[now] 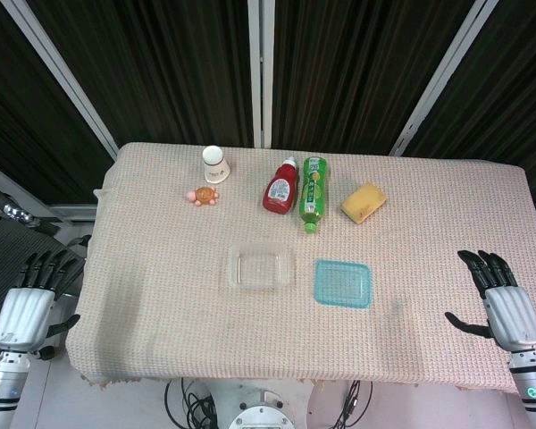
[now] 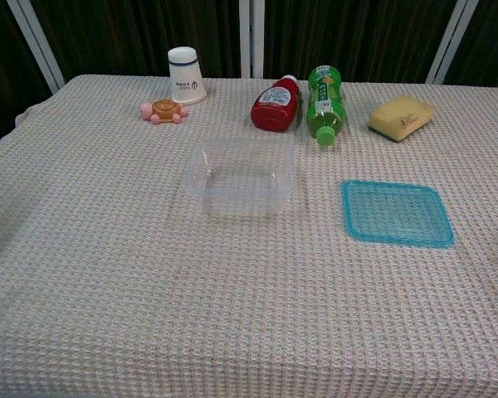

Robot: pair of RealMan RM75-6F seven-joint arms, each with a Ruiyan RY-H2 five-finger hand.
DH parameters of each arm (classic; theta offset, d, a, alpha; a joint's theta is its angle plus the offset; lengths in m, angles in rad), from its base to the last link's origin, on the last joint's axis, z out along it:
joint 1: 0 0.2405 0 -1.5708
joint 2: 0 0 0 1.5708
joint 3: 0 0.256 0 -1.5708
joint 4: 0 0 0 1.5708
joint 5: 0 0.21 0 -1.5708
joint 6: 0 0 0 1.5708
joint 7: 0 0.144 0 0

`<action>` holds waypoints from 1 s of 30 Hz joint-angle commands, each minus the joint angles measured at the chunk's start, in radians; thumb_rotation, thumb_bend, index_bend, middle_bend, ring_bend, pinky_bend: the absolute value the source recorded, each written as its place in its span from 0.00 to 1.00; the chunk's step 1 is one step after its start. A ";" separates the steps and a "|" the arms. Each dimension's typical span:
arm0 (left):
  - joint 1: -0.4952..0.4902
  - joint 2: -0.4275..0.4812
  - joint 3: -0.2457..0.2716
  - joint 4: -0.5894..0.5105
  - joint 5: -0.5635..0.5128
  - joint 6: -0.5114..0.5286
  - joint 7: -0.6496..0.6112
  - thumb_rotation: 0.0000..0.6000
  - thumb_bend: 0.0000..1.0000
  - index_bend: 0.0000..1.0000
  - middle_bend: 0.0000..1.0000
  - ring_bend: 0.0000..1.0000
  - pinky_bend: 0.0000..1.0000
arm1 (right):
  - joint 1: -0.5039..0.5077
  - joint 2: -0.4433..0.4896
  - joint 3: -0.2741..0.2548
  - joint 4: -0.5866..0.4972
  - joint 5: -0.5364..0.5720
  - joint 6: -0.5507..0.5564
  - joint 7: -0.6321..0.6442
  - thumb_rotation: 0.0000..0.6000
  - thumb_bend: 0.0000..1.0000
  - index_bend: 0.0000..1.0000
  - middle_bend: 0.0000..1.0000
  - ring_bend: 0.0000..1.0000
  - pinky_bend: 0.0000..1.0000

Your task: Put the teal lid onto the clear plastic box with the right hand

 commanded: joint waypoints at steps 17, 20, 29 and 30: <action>-0.008 -0.012 0.023 0.016 -0.025 -0.066 -0.054 1.00 0.00 0.16 0.06 0.00 0.00 | 0.204 -0.274 0.115 -0.116 0.256 -0.434 -0.312 1.00 0.03 0.00 0.14 0.00 0.00; -0.010 -0.006 0.023 0.015 -0.017 -0.063 -0.062 1.00 0.00 0.16 0.06 0.00 0.00 | 0.253 -0.330 0.153 -0.098 0.342 -0.485 -0.378 1.00 0.03 0.00 0.14 0.00 0.00; -0.014 -0.015 0.024 0.046 -0.020 -0.075 -0.100 1.00 0.00 0.15 0.06 0.00 0.00 | 0.356 -0.407 0.206 -0.053 0.593 -0.555 -0.534 1.00 0.03 0.00 0.14 0.00 0.00; -0.015 -0.017 0.024 0.051 -0.020 -0.075 -0.104 1.00 0.00 0.15 0.06 0.00 0.00 | 0.365 -0.413 0.209 -0.049 0.616 -0.554 -0.546 1.00 0.03 0.00 0.14 0.00 0.00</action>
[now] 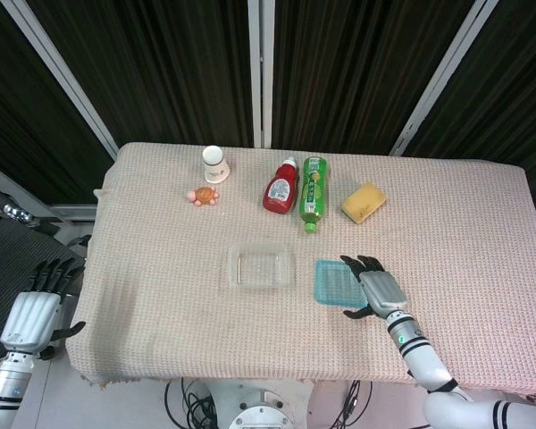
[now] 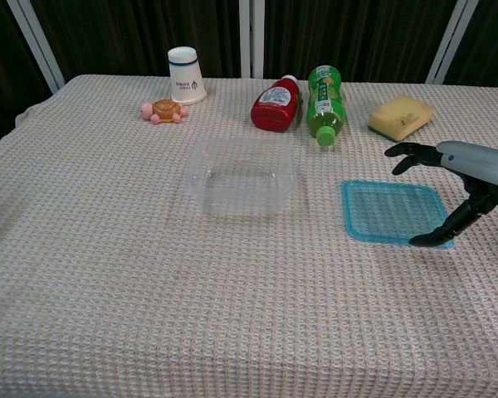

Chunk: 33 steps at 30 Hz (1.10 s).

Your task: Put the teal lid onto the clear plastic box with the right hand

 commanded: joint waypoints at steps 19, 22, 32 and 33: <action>-0.002 -0.024 0.002 0.050 0.004 0.001 -0.045 1.00 0.00 0.15 0.06 0.00 0.00 | 0.079 -0.098 -0.002 0.090 0.144 0.003 -0.073 1.00 0.07 0.00 0.18 0.00 0.00; -0.002 -0.025 0.002 0.053 0.004 0.002 -0.048 1.00 0.00 0.15 0.06 0.00 0.00 | 0.073 -0.109 -0.004 0.102 0.120 0.019 -0.056 1.00 0.17 0.02 0.27 0.00 0.00; 0.002 -0.023 0.004 0.053 0.008 0.011 -0.054 1.00 0.00 0.15 0.06 0.00 0.00 | 0.079 0.105 0.028 -0.143 -0.057 0.030 0.004 1.00 0.23 0.07 0.36 0.00 0.00; 0.003 -0.024 0.005 0.053 0.010 0.013 -0.054 1.00 0.00 0.15 0.06 0.00 0.00 | 0.095 0.130 0.045 -0.176 -0.048 0.018 -0.001 1.00 0.23 0.07 0.36 0.00 0.00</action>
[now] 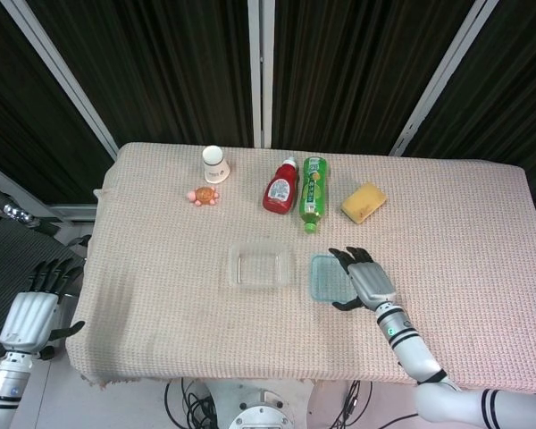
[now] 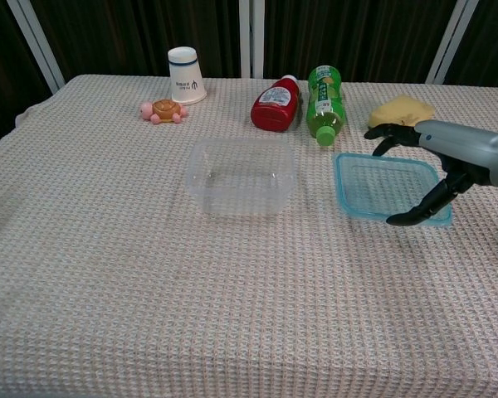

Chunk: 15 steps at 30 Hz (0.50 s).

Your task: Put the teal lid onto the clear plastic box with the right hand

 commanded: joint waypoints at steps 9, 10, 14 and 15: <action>0.010 0.001 0.005 -0.007 0.002 0.011 0.007 1.00 0.00 0.15 0.06 0.00 0.00 | 0.285 0.018 0.143 -0.132 0.272 -0.104 -0.177 1.00 0.23 0.07 0.35 0.00 0.00; 0.010 0.002 0.005 -0.008 0.003 0.012 0.008 1.00 0.00 0.15 0.06 0.00 0.00 | 0.314 -0.005 0.149 -0.118 0.310 -0.105 -0.193 1.00 0.22 0.07 0.35 0.00 0.00; 0.010 0.005 0.002 -0.007 0.001 0.013 0.001 1.00 0.00 0.15 0.06 0.00 0.00 | 0.419 -0.099 0.156 -0.058 0.437 -0.082 -0.262 1.00 0.22 0.07 0.35 0.00 0.00; 0.009 0.005 0.001 -0.005 0.000 0.012 -0.002 1.00 0.00 0.15 0.06 0.00 0.00 | 0.439 -0.118 0.157 -0.044 0.463 -0.073 -0.276 1.00 0.22 0.07 0.35 0.00 0.00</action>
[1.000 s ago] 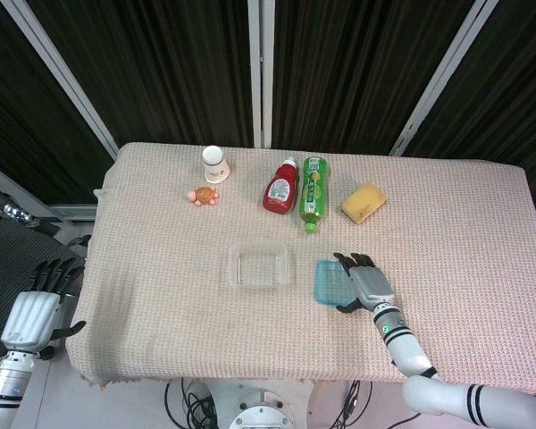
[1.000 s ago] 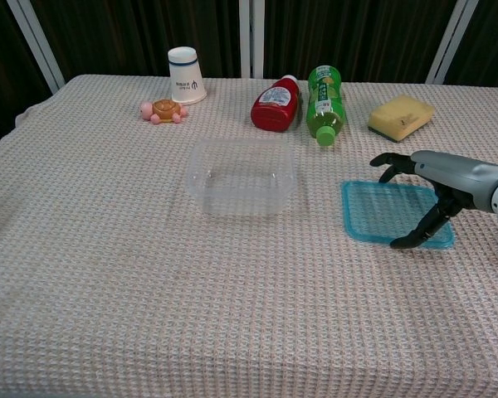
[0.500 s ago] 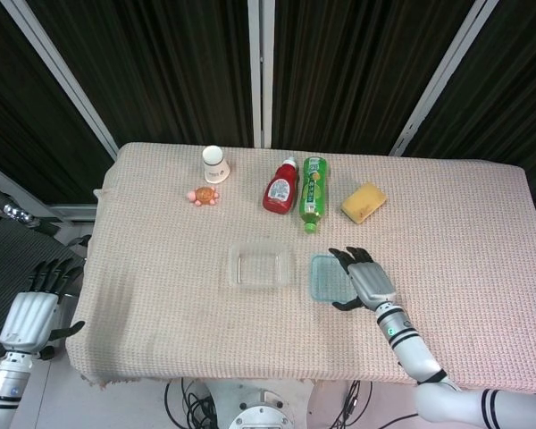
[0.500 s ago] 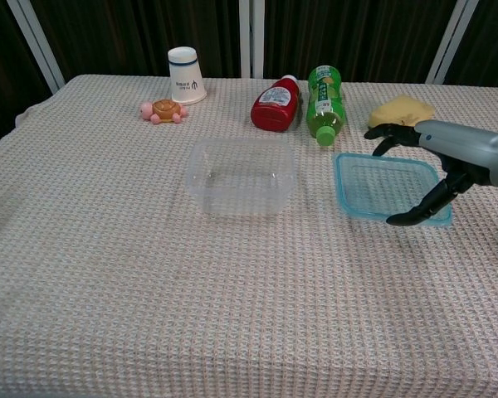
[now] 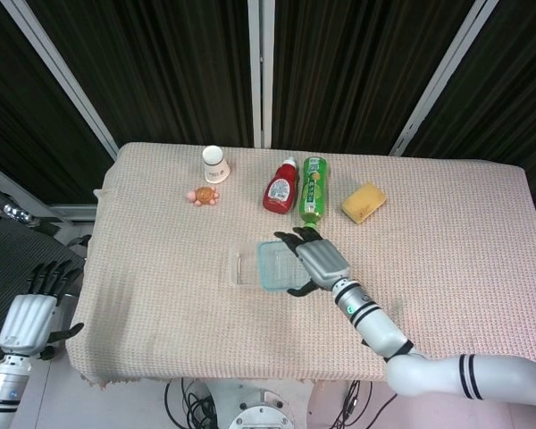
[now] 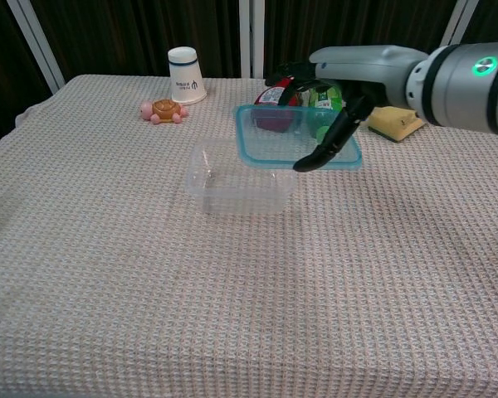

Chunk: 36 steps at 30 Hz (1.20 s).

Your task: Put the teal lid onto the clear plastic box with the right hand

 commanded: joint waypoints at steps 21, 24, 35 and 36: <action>-0.015 -0.026 -0.002 0.081 0.003 -0.022 -0.086 1.00 0.00 0.15 0.06 0.00 0.00 | 0.229 -0.284 0.034 0.199 0.296 0.162 -0.141 1.00 0.22 0.08 0.34 0.00 0.00; -0.016 -0.029 -0.001 0.088 0.005 -0.023 -0.092 1.00 0.00 0.15 0.06 0.00 0.00 | 0.234 -0.293 0.032 0.204 0.305 0.170 -0.150 1.00 0.22 0.08 0.34 0.00 0.00; -0.011 -0.039 0.002 0.108 0.003 -0.017 -0.110 1.00 0.00 0.15 0.06 0.00 0.00 | 0.247 -0.324 0.029 0.242 0.321 0.176 -0.177 1.00 0.22 0.08 0.34 0.00 0.00; -0.010 -0.040 0.003 0.109 0.003 -0.017 -0.112 1.00 0.00 0.15 0.06 0.00 0.00 | 0.248 -0.326 0.031 0.245 0.323 0.174 -0.178 1.00 0.22 0.08 0.34 0.00 0.00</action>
